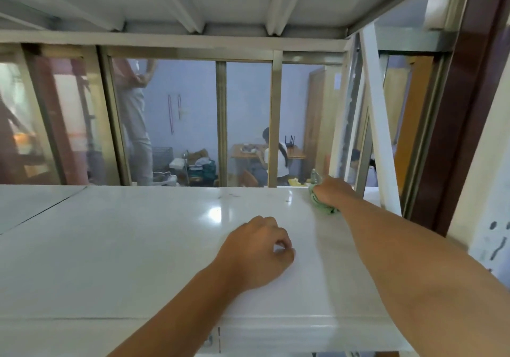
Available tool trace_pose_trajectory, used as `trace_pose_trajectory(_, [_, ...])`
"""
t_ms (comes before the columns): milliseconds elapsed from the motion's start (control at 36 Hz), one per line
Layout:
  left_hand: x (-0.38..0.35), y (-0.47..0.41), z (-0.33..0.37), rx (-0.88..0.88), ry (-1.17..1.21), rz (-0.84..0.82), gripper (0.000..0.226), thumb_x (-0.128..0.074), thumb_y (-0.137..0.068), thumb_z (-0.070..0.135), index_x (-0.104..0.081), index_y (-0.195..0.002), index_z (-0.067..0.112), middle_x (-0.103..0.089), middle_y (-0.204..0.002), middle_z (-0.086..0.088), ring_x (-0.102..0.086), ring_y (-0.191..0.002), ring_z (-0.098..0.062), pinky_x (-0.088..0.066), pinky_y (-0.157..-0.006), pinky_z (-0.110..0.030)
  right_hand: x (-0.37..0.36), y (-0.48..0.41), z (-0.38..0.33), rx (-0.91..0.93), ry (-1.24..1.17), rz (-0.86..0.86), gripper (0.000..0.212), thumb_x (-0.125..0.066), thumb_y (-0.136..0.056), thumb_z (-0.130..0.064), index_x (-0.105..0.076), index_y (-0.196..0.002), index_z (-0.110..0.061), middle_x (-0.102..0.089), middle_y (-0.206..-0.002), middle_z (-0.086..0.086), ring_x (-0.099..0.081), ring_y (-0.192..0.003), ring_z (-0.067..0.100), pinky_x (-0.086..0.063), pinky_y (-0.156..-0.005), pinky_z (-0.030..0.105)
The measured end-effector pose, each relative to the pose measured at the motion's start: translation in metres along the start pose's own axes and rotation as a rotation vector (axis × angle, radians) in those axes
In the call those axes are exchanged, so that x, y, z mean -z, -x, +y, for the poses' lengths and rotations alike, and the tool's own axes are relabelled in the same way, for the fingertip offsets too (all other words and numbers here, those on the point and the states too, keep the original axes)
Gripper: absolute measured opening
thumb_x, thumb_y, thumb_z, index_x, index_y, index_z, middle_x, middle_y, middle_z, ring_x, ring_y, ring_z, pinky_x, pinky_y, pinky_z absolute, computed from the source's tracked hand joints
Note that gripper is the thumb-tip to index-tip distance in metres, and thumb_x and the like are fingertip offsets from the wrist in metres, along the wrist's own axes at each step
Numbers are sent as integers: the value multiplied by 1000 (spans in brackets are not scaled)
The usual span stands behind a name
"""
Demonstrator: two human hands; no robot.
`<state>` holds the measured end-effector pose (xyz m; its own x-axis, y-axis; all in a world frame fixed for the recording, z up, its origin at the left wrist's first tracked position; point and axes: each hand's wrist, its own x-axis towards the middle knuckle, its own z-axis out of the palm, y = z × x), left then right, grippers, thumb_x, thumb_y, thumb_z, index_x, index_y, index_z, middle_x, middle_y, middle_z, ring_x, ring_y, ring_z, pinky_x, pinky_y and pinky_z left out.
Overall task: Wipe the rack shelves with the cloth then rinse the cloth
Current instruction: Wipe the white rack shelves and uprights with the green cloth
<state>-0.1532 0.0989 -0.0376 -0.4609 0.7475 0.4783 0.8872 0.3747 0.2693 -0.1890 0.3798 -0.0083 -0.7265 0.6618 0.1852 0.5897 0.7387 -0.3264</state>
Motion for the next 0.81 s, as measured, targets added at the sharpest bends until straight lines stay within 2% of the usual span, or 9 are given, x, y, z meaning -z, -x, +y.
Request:
trace_pose_trajectory(167, [0, -2, 3, 3, -17, 9, 22, -56, -91, 39, -74, -99, 28, -65, -102, 9, -55, -103, -9, -44, -83, -24, -4, -7, -1, 41, 93, 4, 45, -39, -98, -39, -53, -131, -12, -60, -127, 13, -59, -109, 31, -49, -87, 37])
trace_pose_trajectory(306, [3, -2, 5, 2, -36, -11, 22, -55, -92, 37, -73, -99, 27, -64, -101, 8, -55, -102, -13, -47, -83, -28, -12, -9, -7, 108, 150, 16, 46, -34, -98, -36, -47, -139, -19, -59, -135, 12, -60, -114, 32, -51, -93, 41])
trace_pose_trajectory(417, [5, -1, 6, -8, -52, -32, 23, -54, -92, 36, -74, -99, 26, -65, -99, 5, -56, -100, -16, -49, -81, -32, -15, -8, -15, 149, 220, 2, 48, -35, -100, -32, -38, -146, -19, -61, -127, 15, -66, -97, 32, -52, -75, 36])
trace_pose_trajectory(528, [8, 1, 3, -5, -50, -45, 24, -54, -92, 36, -74, -99, 26, -66, -100, 5, -57, -100, -16, -51, -82, -33, -19, -13, -24, 167, 217, -16, 44, -40, -95, -26, -48, -137, -16, -60, -102, 10, -59, -79, 27, -46, -65, 32])
trace_pose_trajectory(556, [9, 2, 1, -1, -45, -52, 24, -54, -93, 37, -74, -98, 26, -66, -100, 6, -57, -100, -16, -51, -82, -33, -20, -14, -28, 175, 215, -21, 42, -41, -96, -25, -49, -135, -15, -61, -107, 11, -59, -84, 28, -45, -68, 32])
trace_pose_trajectory(639, [14, 7, -5, 7, -46, -51, 26, -53, -93, 40, -73, -95, 24, -66, -99, 7, -58, -97, -16, -51, -81, -33, -25, -14, -43, 195, 224, -30, 43, -38, -99, -26, -48, -140, -17, -53, -141, 12, -53, -122, 31, -44, -90, 38])
trace_pose_trajectory(667, [16, 9, -8, 2, -59, -44, 27, -53, -94, 41, -73, -94, 24, -66, -98, 6, -58, -97, -16, -51, -81, -33, -27, -14, -48, 202, 229, -23, 42, -37, -100, -27, -47, -140, -18, -51, -144, 11, -50, -127, 31, -42, -94, 39])
trace_pose_trajectory(750, [24, 18, -20, -12, -91, -28, 27, -53, -94, 41, -73, -95, 24, -67, -100, 6, -58, -98, -15, -51, -80, -32, -35, -13, -65, 226, 249, -9, 40, -36, -100, -28, -45, -137, -16, -55, -139, 14, -56, -119, 33, -42, -85, 38])
trace_pose_trajectory(806, [30, 26, -30, -19, -102, -23, 27, -52, -94, 41, -73, -96, 24, -67, -101, 6, -57, -99, -13, -52, -81, -32, -38, -9, -79, 228, 268, -15, 44, -36, -101, -29, -42, -142, -17, -52, -141, 16, -54, -122, 35, -45, -89, 39])
